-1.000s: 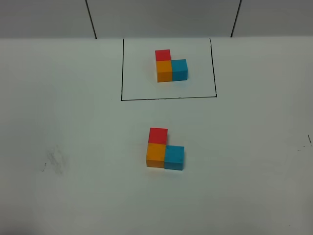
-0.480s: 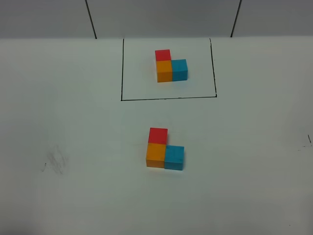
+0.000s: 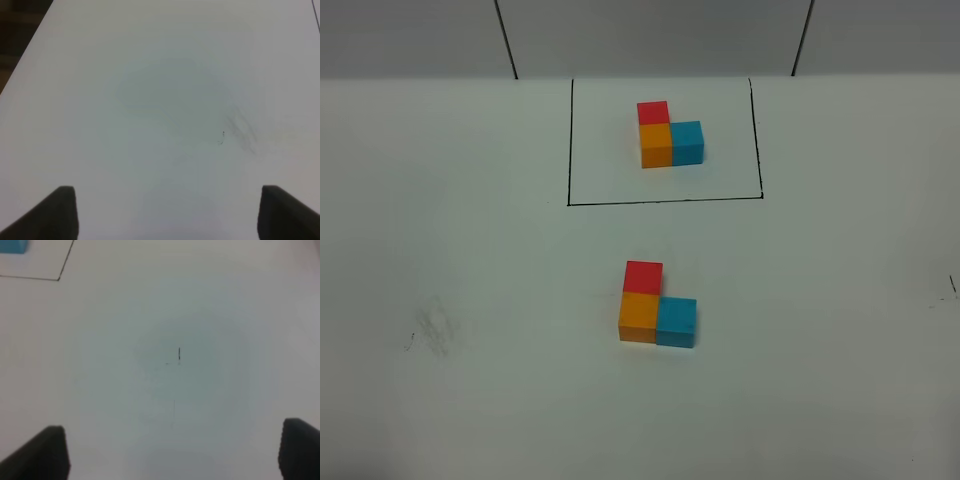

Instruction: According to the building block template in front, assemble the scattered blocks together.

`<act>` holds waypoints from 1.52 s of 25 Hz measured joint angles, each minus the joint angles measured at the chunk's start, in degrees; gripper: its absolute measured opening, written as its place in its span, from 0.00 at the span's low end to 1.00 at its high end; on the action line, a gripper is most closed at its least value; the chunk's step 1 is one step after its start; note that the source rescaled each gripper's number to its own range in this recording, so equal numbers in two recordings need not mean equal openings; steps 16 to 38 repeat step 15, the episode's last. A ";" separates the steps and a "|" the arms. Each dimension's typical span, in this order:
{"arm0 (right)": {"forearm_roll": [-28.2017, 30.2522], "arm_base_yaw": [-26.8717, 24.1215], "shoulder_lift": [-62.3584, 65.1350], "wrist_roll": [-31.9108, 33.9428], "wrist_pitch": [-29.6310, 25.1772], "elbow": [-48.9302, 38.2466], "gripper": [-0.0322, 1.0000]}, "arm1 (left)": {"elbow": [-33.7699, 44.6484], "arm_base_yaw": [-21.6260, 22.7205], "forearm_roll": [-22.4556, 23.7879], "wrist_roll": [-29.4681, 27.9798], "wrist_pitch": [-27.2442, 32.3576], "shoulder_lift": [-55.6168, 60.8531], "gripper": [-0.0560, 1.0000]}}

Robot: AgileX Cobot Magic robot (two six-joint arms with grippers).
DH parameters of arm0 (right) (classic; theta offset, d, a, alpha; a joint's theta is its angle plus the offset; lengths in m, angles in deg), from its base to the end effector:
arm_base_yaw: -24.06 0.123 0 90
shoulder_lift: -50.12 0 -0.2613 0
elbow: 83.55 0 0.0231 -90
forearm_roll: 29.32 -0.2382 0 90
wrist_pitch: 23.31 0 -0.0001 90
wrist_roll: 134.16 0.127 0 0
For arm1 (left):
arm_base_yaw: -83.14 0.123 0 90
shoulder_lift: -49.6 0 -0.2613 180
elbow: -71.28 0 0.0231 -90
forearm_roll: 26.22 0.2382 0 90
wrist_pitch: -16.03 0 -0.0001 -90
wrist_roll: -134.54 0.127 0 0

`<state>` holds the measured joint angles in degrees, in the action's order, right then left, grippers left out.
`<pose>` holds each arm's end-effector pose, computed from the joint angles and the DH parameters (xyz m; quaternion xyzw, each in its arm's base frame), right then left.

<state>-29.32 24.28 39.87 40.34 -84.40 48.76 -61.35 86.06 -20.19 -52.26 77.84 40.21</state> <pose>0.0435 0.0002 0.2538 -0.0430 0.8607 -0.0234 0.5068 0.0393 0.0138 0.2552 -0.0750 0.8552 0.0352 0.5115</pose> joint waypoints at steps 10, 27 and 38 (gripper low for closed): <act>0.00 0.00 2.00 0.24 0.00 0.00 0.67 | 0.00 0.00 0.00 0.00 0.00 0.00 0.84; 0.00 0.00 2.19 0.37 0.00 0.00 0.58 | 0.00 0.00 0.00 0.00 0.00 0.00 0.84; 0.00 0.00 2.19 0.37 0.00 0.00 0.58 | 0.00 0.00 0.00 0.00 0.00 0.00 0.84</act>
